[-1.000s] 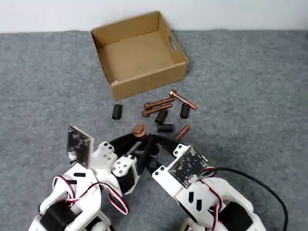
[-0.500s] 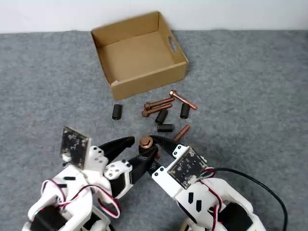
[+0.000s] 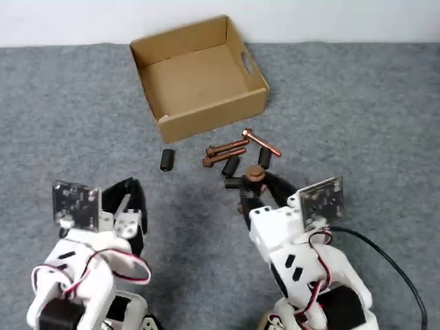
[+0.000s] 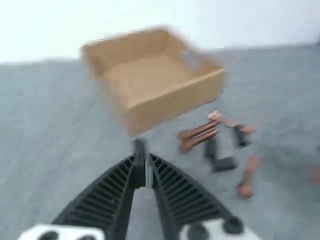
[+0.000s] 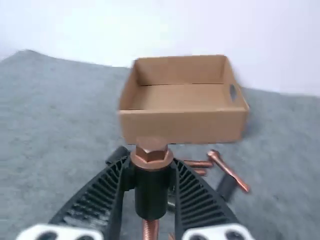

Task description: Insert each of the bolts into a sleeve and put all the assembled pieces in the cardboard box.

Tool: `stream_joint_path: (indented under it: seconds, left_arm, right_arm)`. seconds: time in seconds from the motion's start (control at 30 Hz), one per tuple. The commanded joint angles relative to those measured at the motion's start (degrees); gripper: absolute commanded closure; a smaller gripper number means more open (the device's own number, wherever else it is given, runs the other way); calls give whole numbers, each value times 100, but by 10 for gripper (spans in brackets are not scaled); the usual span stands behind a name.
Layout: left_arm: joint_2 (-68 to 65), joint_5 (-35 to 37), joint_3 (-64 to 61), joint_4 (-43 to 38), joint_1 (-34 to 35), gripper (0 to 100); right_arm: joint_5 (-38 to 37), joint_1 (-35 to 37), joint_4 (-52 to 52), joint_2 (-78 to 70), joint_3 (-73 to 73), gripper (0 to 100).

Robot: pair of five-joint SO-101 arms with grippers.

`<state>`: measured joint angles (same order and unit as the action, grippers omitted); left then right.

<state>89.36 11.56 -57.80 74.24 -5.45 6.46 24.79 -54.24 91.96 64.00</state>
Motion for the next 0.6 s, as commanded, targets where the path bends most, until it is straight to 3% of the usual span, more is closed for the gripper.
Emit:
stream_joint_path:
  seconds: [0.0,0.3,0.57]
  left_arm:
    - [-9,-114,-822,-440,633,996]
    - [-9,-862,-2985,-2171,923,995]
    - [-9,-853,-3864,-2708,923,995]
  right_arm:
    - [88,-207,-145,-532,-695,991]
    - [97,-224,-119,-3020,-2488,991]
    - [53,-233,1147,-4725,-3393,991]
